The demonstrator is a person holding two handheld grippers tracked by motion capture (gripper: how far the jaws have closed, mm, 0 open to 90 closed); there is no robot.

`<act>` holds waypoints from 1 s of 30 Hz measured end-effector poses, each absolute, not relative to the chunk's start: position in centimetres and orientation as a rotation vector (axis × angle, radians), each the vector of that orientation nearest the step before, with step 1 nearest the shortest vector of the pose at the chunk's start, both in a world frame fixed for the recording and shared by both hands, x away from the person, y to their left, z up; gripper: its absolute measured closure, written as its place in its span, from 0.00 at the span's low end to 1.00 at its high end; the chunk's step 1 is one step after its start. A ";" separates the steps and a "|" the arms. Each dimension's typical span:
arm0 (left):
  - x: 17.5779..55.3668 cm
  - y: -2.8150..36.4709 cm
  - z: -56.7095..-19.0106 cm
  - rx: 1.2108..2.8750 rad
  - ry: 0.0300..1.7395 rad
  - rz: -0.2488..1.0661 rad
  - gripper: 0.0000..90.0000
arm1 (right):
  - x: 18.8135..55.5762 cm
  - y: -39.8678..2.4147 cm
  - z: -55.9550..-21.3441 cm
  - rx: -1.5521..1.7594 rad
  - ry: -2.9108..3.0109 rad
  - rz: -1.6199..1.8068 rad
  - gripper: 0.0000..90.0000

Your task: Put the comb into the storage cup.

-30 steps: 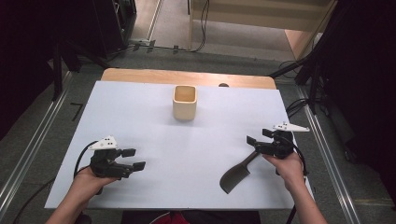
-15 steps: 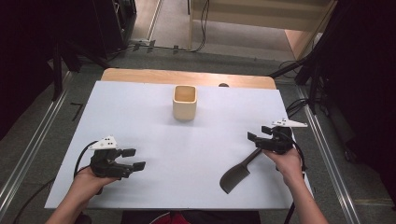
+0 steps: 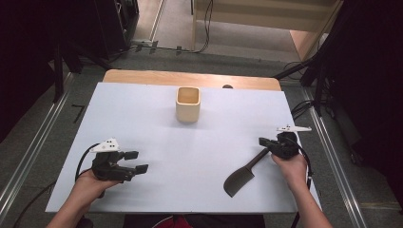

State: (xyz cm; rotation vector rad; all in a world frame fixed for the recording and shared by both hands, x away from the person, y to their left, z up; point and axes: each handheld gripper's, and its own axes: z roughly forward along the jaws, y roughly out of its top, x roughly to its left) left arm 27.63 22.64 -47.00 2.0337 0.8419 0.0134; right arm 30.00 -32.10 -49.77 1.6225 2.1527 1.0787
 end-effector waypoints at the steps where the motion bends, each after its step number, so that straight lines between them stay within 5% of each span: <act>1: 27.6 22.6 -47.0 2.034 0.842 0.013 0.30 | 30.1 -32.1 -50.0 1.622 2.164 1.062 0.97; 30: 28.0 22.6 -46.9 2.035 0.836 0.023 0.30 | 29.3 -33.0 -51.2 1.673 2.253 0.934 0.97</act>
